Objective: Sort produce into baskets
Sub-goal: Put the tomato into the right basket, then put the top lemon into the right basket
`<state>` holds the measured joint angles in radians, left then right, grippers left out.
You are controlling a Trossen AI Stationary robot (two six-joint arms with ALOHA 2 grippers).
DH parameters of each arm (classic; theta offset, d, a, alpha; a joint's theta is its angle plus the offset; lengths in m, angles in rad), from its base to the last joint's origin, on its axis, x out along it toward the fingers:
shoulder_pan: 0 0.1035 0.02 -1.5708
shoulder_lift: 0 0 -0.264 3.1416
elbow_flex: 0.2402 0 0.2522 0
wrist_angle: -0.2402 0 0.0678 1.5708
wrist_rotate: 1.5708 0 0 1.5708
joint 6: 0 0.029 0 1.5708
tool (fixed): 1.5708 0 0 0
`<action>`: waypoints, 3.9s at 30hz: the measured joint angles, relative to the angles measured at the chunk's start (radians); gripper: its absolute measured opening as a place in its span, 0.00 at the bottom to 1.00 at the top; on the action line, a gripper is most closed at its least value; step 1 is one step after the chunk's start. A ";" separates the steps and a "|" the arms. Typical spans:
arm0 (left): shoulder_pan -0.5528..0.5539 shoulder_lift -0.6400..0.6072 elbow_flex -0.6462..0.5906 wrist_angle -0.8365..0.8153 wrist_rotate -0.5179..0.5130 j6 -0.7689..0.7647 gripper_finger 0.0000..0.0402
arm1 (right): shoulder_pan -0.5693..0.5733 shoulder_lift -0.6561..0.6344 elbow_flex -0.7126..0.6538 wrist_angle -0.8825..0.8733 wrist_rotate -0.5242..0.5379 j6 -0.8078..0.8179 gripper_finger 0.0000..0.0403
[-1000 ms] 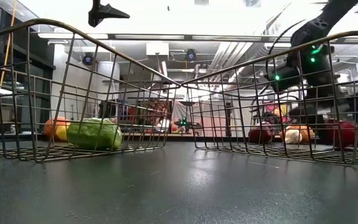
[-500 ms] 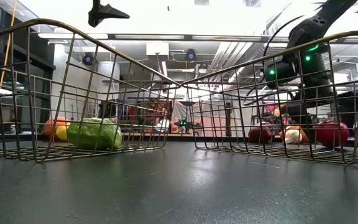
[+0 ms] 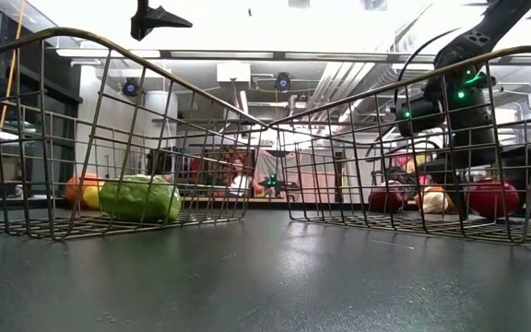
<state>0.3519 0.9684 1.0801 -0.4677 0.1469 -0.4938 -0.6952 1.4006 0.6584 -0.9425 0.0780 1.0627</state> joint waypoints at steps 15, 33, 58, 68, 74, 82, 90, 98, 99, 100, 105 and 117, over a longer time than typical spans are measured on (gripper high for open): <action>0.000 0.000 0.000 0.000 0.000 0.000 0.78 | 0.082 -0.092 0.234 -0.187 0.160 -0.103 0.69; 0.002 0.000 0.000 0.000 -0.010 -0.020 0.78 | 0.626 -0.144 0.487 0.108 -0.115 -0.180 0.77; 0.001 0.000 0.000 -0.002 -0.011 0.001 0.78 | 0.694 -0.138 0.488 0.223 -0.120 -0.171 0.80; 0.001 0.000 0.000 -0.004 -0.011 0.001 0.78 | 0.685 -0.131 0.488 0.182 -0.132 -0.161 0.95; 0.001 0.000 0.000 -0.004 -0.011 0.001 0.78 | 0.683 -0.132 0.488 0.174 -0.185 -0.198 0.93; 0.001 0.000 0.000 0.013 -0.031 -0.022 0.78 | 0.511 -0.132 0.486 -0.147 0.230 -0.003 0.92; 0.001 0.000 0.000 0.017 -0.040 -0.026 0.78 | 0.159 -0.131 0.290 -0.024 0.237 -0.023 0.92; 0.001 0.000 0.000 0.017 -0.040 -0.027 0.78 | -0.027 -0.131 0.082 0.220 0.261 0.235 0.92; 0.001 0.000 0.000 0.017 -0.040 -0.027 0.78 | -0.037 -0.132 0.067 0.248 0.265 0.252 0.92; 0.001 0.000 0.000 0.016 -0.040 -0.027 0.78 | -0.048 -0.132 0.054 0.271 0.271 0.269 0.92; 0.001 0.000 0.000 0.016 -0.039 0.006 0.78 | -0.097 -0.132 -0.005 0.323 0.282 0.348 0.92; 0.001 0.000 0.000 0.015 -0.037 0.034 0.78 | -0.173 -0.132 -0.060 0.488 0.281 0.403 0.92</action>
<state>0.3531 0.9688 1.0804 -0.4522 0.1095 -0.4595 -0.8681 1.2690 0.5983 -0.4541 0.3587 1.4662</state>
